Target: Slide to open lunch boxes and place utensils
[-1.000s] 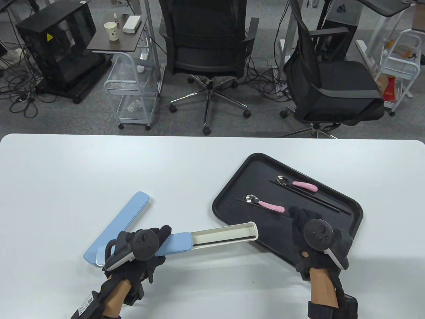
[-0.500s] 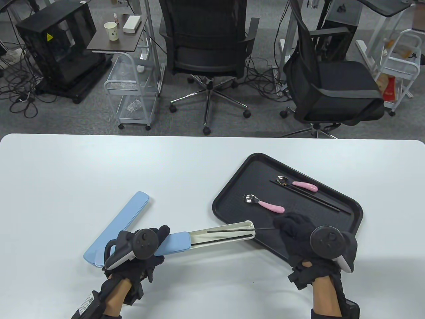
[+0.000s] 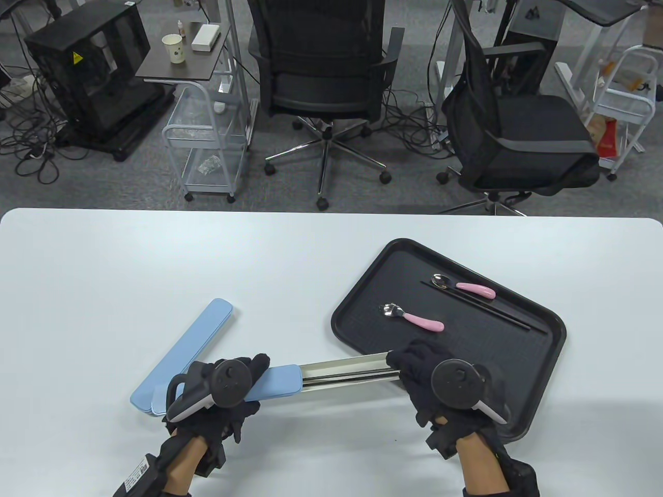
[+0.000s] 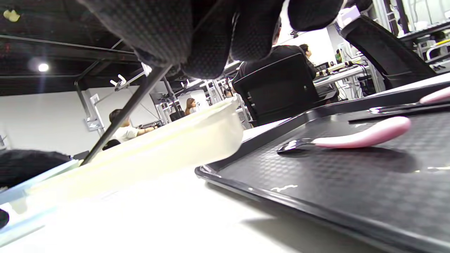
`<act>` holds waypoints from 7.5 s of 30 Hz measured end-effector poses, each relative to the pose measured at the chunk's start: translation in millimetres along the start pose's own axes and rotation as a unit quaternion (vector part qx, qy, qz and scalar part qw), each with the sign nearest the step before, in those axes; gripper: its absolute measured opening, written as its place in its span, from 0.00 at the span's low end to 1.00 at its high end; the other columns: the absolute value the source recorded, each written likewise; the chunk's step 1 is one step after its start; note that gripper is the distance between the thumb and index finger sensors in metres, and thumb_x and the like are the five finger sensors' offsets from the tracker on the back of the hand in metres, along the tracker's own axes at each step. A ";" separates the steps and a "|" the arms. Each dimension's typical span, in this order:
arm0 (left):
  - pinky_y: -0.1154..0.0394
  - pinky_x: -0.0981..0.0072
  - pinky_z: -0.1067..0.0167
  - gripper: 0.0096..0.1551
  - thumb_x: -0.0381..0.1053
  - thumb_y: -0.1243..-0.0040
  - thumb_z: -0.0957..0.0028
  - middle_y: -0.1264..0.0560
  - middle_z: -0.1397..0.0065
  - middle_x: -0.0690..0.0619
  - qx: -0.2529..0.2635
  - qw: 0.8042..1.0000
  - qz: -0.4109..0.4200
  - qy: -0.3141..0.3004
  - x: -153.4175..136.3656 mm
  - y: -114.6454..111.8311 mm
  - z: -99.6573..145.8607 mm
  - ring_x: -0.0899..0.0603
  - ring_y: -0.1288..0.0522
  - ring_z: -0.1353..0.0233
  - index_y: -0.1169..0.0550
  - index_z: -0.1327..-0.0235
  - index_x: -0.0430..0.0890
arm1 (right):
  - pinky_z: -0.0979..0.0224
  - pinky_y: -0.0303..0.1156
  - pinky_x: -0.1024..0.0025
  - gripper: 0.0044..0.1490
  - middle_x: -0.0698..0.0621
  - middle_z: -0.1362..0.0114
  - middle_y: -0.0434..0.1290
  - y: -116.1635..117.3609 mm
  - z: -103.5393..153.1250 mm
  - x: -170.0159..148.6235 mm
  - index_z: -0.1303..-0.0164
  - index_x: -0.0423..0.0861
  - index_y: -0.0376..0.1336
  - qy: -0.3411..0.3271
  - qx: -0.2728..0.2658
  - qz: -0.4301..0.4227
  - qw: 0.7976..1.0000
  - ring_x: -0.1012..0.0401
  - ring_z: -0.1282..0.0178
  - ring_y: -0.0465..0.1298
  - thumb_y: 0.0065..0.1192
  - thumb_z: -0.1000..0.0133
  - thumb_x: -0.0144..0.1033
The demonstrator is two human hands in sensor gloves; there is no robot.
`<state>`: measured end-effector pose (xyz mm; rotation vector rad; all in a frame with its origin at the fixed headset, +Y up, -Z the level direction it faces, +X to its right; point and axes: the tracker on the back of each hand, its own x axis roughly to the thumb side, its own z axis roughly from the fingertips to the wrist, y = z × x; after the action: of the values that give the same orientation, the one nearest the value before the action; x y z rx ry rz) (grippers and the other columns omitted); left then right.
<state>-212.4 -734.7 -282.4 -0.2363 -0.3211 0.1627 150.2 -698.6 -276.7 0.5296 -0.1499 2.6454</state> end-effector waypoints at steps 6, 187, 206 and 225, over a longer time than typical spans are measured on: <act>0.44 0.30 0.29 0.50 0.55 0.29 0.58 0.39 0.23 0.51 0.004 1.000 -0.004 -0.010 5.4 0.7 2.1 0.38 0.35 0.26 0.44 0.25 0.58 | 0.20 0.50 0.39 0.25 0.50 0.31 0.70 9.1 -1.5 18.8 0.37 0.62 0.66 -0.009 -0.001 0.056 0.998 0.46 0.19 0.62 0.65 0.45 0.36; 0.45 0.30 0.29 0.50 0.54 0.28 0.58 0.39 0.23 0.51 0.016 1.000 -0.002 -0.026 8.2 4.7 8.6 0.38 0.35 0.27 0.43 0.25 0.58 | 0.21 0.55 0.42 0.36 0.47 0.21 0.58 36.5 -13.1 61.0 0.26 0.62 0.57 -0.045 0.021 0.148 0.988 0.45 0.19 0.58 0.63 0.46 0.49; 0.45 0.30 0.29 0.50 0.54 0.28 0.58 0.38 0.23 0.51 0.018 1.000 0.023 0.003 -13.9 6.5 5.3 0.38 0.35 0.27 0.43 0.25 0.58 | 0.25 0.61 0.42 0.47 0.44 0.25 0.65 22.3 -15.2 -8.0 0.20 0.52 0.49 0.089 0.058 0.015 0.994 0.43 0.24 0.66 0.61 0.46 0.57; 0.37 0.34 0.31 0.50 0.57 0.28 0.59 0.37 0.23 0.52 0.037 0.998 -0.011 -0.039 12.8 4.9 9.9 0.39 0.33 0.27 0.41 0.25 0.56 | 0.25 0.61 0.41 0.48 0.40 0.25 0.65 48.5 -15.6 65.0 0.20 0.46 0.49 -0.032 0.083 0.026 0.996 0.42 0.24 0.66 0.60 0.46 0.55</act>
<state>-204.3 -725.5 -270.7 -0.1528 -0.3944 0.1631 69.5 -713.6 -266.7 0.6741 0.0391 2.7082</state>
